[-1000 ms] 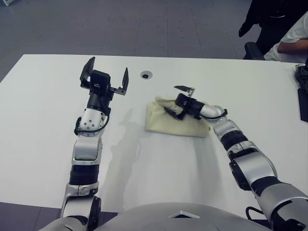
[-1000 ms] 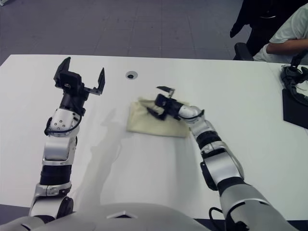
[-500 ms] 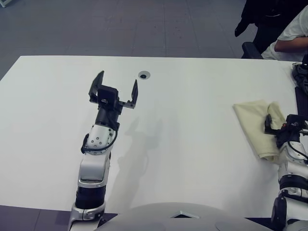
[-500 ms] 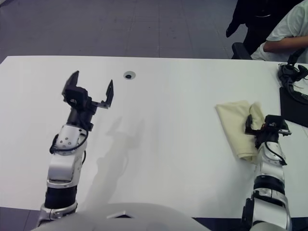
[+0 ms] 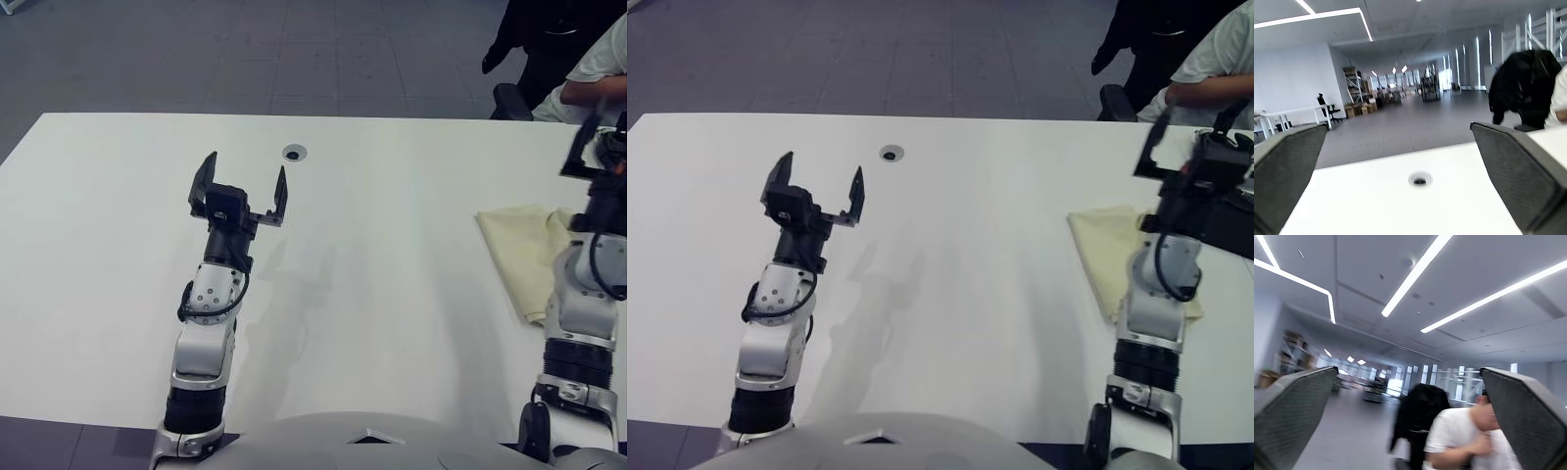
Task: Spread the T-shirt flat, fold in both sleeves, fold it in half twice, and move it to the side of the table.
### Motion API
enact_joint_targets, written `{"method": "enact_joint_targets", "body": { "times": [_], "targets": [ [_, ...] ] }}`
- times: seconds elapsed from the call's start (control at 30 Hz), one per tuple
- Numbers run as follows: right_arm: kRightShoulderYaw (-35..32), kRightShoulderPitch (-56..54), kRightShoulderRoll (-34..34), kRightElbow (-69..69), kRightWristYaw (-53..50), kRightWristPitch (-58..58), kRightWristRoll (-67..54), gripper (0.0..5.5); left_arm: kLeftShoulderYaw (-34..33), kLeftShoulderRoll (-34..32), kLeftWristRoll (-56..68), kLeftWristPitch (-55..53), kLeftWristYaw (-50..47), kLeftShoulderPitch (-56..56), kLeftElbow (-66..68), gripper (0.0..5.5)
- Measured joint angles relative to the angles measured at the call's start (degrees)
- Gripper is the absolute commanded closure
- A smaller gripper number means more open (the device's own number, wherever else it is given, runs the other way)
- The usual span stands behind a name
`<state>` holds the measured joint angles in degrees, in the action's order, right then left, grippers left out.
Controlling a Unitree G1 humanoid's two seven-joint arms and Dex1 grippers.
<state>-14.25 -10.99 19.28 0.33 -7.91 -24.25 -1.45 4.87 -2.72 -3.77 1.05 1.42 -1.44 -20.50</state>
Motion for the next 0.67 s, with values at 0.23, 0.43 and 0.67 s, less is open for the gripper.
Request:
{"method": "enact_joint_targets", "body": {
  "times": [0.23,0.43,0.67],
  "targets": [
    [11.2,0.8,-10.1,12.6,5.7,-7.6,1.7,0.11,-0.1,1.3,1.6,12.9,1.5,0.0,12.2,0.11],
    [12.3,4.4,-13.6,14.2,5.3,-11.3,3.6,0.11,-1.2,-0.3,-0.8,21.2,0.4,1.5,18.1,0.11],
    [9.7,4.2,-13.7,16.1,3.4,-12.2,3.7,0.11,-1.0,0.3,-0.4,22.9,0.0,2.0,19.7,0.11]
  ]
}}
